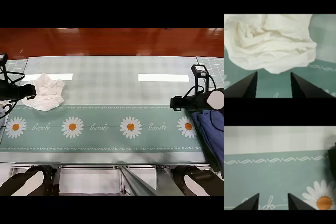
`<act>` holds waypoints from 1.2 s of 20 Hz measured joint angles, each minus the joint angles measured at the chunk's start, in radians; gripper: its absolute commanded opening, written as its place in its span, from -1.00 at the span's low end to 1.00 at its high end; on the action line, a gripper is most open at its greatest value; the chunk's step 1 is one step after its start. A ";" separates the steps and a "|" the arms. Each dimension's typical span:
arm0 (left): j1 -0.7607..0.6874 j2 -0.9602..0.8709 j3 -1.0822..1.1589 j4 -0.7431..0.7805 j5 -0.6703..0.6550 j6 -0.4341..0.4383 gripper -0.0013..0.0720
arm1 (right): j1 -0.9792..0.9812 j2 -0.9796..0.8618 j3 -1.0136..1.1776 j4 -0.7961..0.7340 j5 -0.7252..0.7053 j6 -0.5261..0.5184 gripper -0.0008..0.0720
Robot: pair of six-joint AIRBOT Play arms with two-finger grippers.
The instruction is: Fold the shirts.
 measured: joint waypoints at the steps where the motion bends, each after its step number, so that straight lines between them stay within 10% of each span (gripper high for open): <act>1: 0.005 -0.042 0.003 -0.006 0.029 0.002 0.41 | 0.000 -0.008 -0.006 0.004 -0.011 0.000 0.13; 9: 0.013 -0.400 0.146 -0.020 0.116 0.011 0.39 | 0.000 -0.037 -0.018 0.019 -0.053 0.004 0.13; 14: -0.011 -0.491 0.206 -0.034 0.100 0.016 -0.91 | 0.000 -0.039 -0.018 0.023 -0.058 0.019 0.13; 24: -0.027 -0.289 0.467 -0.128 -0.047 0.045 -0.91 | 0.000 0.088 0.006 0.018 -0.030 0.031 0.13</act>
